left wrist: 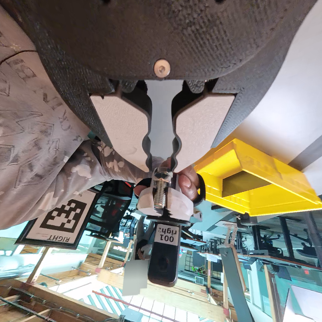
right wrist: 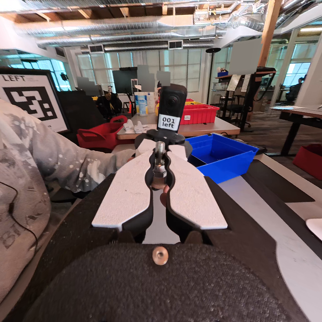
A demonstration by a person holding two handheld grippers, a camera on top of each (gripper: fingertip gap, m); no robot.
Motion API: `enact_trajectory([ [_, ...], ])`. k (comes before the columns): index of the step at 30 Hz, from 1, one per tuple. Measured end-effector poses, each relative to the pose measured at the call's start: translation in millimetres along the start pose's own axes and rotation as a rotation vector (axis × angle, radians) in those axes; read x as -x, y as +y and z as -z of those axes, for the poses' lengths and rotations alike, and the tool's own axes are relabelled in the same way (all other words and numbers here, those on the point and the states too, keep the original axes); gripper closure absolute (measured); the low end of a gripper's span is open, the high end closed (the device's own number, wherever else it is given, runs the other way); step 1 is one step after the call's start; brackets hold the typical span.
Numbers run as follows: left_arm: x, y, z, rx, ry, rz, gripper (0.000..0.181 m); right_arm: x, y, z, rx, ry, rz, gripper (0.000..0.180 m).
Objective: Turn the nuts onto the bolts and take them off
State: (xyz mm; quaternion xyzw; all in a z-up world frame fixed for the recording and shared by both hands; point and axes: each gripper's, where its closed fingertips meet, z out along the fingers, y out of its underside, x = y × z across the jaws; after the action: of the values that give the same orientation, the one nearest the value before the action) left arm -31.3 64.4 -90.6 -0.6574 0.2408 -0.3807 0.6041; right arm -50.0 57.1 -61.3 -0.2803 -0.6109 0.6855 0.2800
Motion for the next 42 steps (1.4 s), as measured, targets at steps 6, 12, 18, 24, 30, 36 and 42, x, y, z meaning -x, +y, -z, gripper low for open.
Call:
enact_trajectory([
  [6, -4.8, -7.4, -3.6, -0.074, 0.04, 0.036, 0.161, 6.8, -9.0, 4.4, -0.064, -0.069, -0.054, 0.17],
  [12, -10.4, -11.4, -6.8, -0.126, 0.089, 0.07, 0.158, 12.3, -12.3, 4.8, -0.104, -0.123, -0.09, 0.17],
  [18, -18.4, -15.8, -8.1, -0.166, 0.142, 0.088, 0.162, 16.4, -12.8, 4.6, -0.127, -0.168, -0.122, 0.171],
  [24, -17.3, -16.3, -9.0, -0.156, 0.12, 0.07, 0.162, 15.2, -14.2, 5.1, -0.141, -0.167, -0.13, 0.171],
  [30, 35.7, -29.5, 10.3, -0.224, -0.322, -0.023, 0.163, -34.5, -24.9, 17.8, -0.164, 0.175, -0.099, 0.159],
  [36, 59.1, -29.9, 24.8, -0.222, -0.597, -0.122, 0.162, -53.2, -8.9, 9.3, -0.065, 0.342, -0.079, 0.144],
  [42, 48.8, -27.0, 11.3, -0.194, -0.567, -0.171, 0.162, -52.7, 1.1, 2.2, -0.019, 0.338, -0.109, 0.144],
])
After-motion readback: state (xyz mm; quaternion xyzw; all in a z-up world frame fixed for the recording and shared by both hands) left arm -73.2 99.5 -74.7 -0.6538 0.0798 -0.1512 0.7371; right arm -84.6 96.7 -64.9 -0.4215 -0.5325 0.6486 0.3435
